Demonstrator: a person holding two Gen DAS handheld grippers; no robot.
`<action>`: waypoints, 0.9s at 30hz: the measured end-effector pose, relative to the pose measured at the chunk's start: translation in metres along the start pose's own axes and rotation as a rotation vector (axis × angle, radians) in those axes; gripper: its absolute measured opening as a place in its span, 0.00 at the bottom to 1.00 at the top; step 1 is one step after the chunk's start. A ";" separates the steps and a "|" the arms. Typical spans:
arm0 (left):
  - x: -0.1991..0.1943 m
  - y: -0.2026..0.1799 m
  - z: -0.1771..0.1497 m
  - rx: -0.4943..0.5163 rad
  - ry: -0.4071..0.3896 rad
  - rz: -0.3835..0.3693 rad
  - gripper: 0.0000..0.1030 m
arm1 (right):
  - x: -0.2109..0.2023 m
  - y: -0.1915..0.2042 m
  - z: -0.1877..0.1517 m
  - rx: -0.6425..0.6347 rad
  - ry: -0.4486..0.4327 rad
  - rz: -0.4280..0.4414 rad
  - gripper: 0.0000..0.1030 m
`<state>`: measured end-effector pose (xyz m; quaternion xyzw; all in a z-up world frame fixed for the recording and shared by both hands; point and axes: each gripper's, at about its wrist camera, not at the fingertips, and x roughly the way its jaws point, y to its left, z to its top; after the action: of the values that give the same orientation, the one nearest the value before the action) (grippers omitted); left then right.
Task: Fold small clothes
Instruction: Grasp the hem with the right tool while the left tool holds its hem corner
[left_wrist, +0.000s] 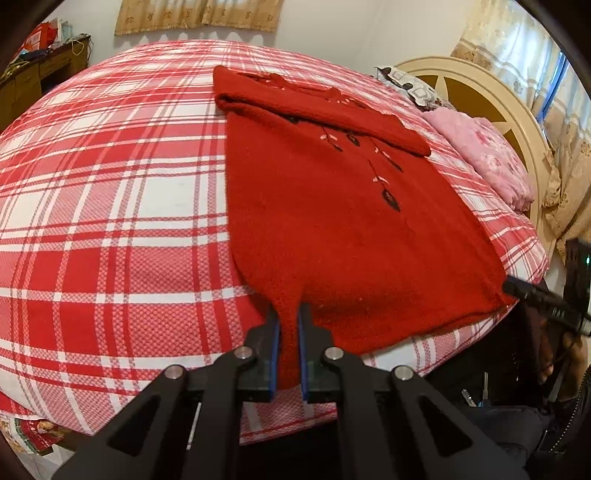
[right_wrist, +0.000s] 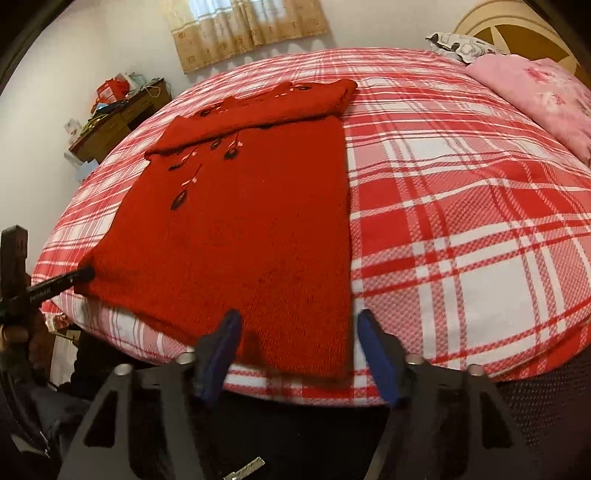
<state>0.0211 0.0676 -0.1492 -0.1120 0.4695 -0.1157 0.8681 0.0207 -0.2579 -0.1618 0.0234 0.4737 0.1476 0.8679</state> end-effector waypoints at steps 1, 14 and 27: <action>-0.001 0.000 0.000 0.001 0.000 -0.001 0.09 | 0.001 -0.001 0.000 0.001 0.005 0.004 0.46; -0.004 0.009 0.003 0.005 -0.006 -0.010 0.08 | 0.005 -0.008 -0.006 0.042 0.016 0.098 0.12; 0.009 0.003 -0.002 0.015 0.013 -0.019 0.08 | -0.004 -0.016 -0.008 0.064 -0.038 0.199 0.08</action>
<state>0.0242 0.0673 -0.1581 -0.1093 0.4731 -0.1282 0.8648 0.0158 -0.2756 -0.1656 0.1008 0.4570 0.2173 0.8566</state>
